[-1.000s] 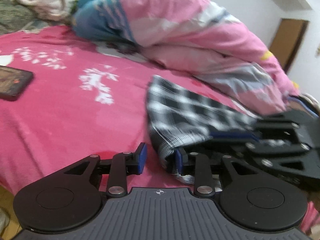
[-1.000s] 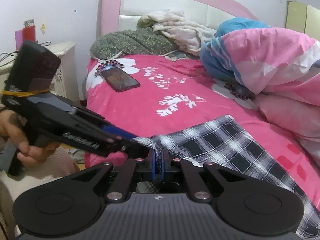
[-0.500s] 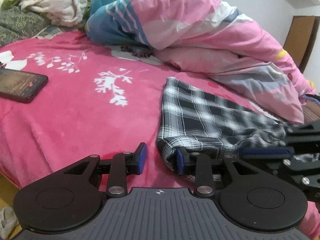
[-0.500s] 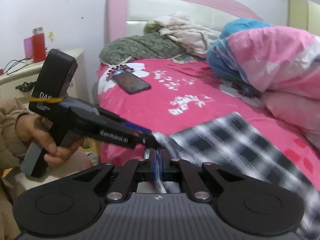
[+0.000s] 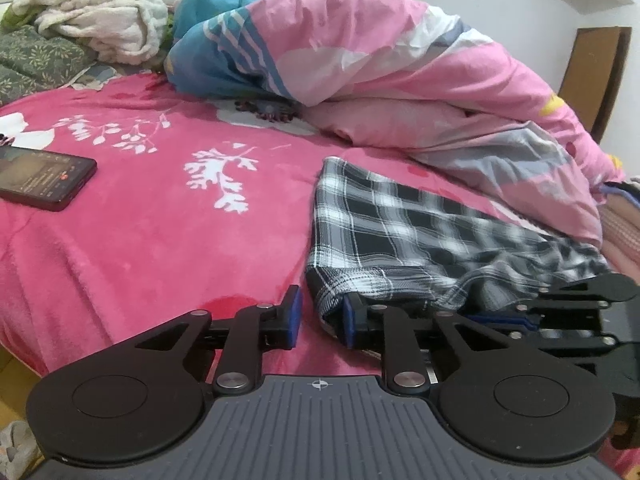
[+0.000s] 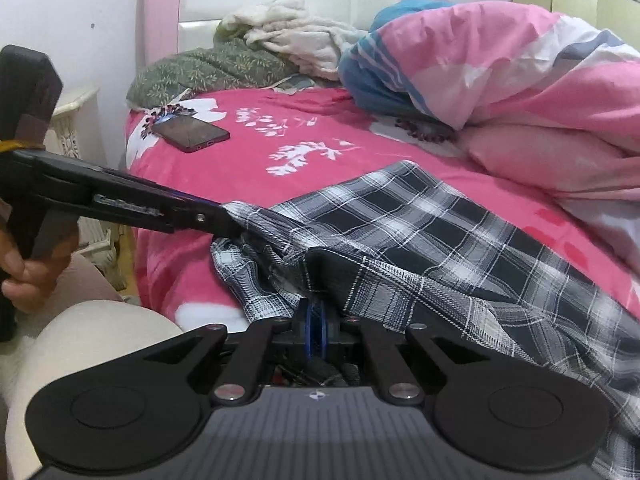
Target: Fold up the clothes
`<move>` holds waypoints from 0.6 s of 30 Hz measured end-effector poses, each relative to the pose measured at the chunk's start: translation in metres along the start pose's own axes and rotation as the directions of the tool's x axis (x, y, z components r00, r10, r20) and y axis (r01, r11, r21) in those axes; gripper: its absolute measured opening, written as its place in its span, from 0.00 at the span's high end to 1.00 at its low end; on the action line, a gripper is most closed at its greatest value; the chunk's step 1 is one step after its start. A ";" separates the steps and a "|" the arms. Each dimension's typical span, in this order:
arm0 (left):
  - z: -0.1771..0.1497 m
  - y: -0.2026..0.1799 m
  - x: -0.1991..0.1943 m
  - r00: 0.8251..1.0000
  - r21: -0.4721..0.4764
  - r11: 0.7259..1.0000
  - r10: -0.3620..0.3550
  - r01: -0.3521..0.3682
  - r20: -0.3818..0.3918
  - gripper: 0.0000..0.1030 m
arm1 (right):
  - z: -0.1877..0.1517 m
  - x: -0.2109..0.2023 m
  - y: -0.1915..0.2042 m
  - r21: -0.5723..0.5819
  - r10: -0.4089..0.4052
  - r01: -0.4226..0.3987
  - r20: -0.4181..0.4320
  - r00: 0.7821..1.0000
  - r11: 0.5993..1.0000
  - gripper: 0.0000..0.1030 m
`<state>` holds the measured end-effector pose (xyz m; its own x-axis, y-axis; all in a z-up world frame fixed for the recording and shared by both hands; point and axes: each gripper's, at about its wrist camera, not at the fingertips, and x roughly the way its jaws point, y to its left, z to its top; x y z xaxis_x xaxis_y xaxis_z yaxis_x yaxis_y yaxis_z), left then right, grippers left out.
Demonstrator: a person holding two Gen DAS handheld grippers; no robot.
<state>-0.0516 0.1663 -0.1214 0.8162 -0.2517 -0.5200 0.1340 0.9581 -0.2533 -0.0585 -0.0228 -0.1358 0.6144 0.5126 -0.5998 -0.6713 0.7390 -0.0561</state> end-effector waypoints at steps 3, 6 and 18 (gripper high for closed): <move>0.002 -0.008 -0.006 0.999 0.073 0.997 0.029 -0.030 0.013 0.76 | 0.000 0.002 -0.003 0.020 0.021 -0.021 0.018 1.000 1.000 0.96; 0.005 -0.021 -0.005 0.998 0.184 0.981 0.061 -0.065 0.026 0.75 | 0.001 0.002 -0.001 0.025 0.025 -0.026 0.030 0.999 0.999 0.96; 0.004 -0.059 0.024 0.990 0.486 0.864 0.140 -0.129 0.014 0.74 | -0.006 0.001 -0.007 0.067 0.046 -0.050 0.058 0.997 0.996 0.96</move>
<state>-0.0372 0.1041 -0.1156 0.8350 -0.1133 -0.5385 0.2837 0.9272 0.2448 -0.0562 -0.0303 -0.1408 0.6057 0.5706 -0.5546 -0.6719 0.7401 0.0277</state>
